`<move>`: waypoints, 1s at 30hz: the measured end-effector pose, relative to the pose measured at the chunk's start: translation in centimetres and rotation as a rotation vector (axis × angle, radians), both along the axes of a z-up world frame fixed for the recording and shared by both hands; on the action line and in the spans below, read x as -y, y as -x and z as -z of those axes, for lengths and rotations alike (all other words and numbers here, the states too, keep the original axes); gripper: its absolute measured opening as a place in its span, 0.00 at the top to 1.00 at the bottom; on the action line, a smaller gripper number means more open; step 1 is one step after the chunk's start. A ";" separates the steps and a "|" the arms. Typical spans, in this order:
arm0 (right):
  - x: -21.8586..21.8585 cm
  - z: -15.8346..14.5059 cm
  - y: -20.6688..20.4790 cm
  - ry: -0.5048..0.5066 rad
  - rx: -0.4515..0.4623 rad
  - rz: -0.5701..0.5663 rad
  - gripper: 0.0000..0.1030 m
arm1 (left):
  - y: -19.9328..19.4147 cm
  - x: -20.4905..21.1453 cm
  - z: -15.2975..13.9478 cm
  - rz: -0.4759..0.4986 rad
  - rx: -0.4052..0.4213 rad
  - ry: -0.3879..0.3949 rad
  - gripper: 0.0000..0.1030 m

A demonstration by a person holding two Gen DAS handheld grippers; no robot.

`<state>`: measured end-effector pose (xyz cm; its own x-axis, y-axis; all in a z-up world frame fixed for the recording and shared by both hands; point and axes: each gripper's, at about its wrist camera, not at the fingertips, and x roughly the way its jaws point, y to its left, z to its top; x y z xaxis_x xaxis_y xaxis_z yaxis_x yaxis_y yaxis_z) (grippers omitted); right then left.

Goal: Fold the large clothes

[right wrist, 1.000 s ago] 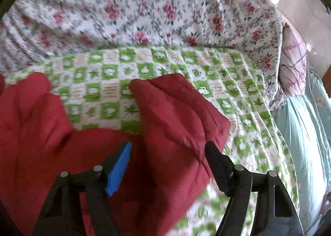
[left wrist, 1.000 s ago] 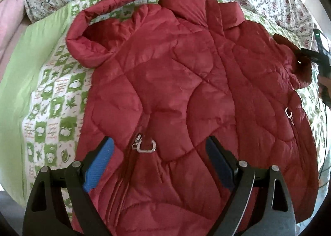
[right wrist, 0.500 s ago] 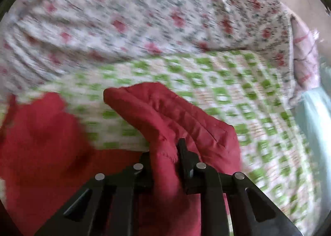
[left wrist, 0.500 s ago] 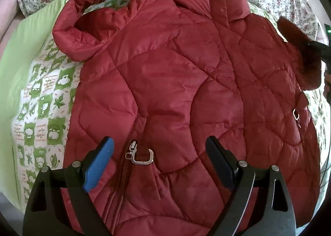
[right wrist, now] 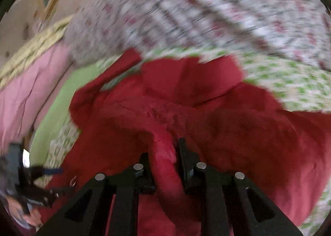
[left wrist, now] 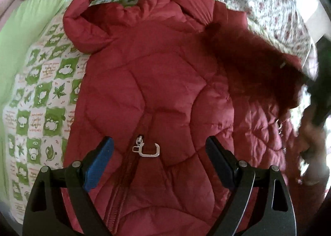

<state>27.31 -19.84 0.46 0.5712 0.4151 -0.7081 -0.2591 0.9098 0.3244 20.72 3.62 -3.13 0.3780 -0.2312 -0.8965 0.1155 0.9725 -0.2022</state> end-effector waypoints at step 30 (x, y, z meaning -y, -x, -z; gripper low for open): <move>1.4 0.4 5.0 -0.020 -0.056 0.003 0.38 | -12.7 5.6 -1.2 0.194 0.065 0.033 0.88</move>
